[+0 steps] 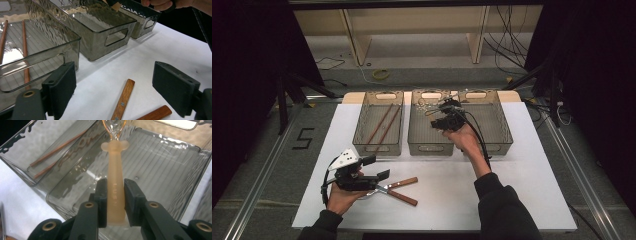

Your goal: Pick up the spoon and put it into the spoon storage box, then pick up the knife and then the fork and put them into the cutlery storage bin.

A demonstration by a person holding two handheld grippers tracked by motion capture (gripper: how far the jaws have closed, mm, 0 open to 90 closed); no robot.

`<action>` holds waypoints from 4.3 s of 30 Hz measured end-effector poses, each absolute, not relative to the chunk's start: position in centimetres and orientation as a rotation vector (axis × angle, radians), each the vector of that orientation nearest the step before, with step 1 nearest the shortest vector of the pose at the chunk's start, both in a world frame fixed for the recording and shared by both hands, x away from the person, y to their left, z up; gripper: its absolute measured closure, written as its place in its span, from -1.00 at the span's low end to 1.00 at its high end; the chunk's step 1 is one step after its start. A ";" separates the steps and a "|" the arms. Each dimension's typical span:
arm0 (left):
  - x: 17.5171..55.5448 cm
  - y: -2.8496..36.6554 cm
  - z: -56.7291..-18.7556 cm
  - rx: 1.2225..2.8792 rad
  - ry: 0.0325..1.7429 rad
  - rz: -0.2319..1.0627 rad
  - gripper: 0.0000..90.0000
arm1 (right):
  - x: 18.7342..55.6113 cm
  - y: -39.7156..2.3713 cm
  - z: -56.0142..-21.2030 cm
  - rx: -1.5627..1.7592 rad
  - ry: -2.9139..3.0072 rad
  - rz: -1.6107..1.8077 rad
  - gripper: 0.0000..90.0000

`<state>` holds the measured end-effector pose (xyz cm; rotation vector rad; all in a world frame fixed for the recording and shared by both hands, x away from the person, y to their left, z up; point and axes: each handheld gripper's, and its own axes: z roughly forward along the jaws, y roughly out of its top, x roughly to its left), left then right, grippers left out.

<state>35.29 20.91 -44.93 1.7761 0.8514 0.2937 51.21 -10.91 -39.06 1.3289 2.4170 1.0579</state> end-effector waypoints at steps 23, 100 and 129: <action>35.3 21.3 -44.8 1.754 0.863 0.289 -0.59 | 50.8 -10.8 -39.0 1.303 2.468 1.118 0.12; 35.2 17.0 -44.4 2.313 0.556 0.126 -0.54 | 37.4 -15.8 -41.0 1.020 2.579 1.213 -0.30; 35.5 14.8 -45.3 2.537 0.404 0.091 -0.27 | 36.1 -18.8 -41.9 1.080 2.574 1.218 -0.31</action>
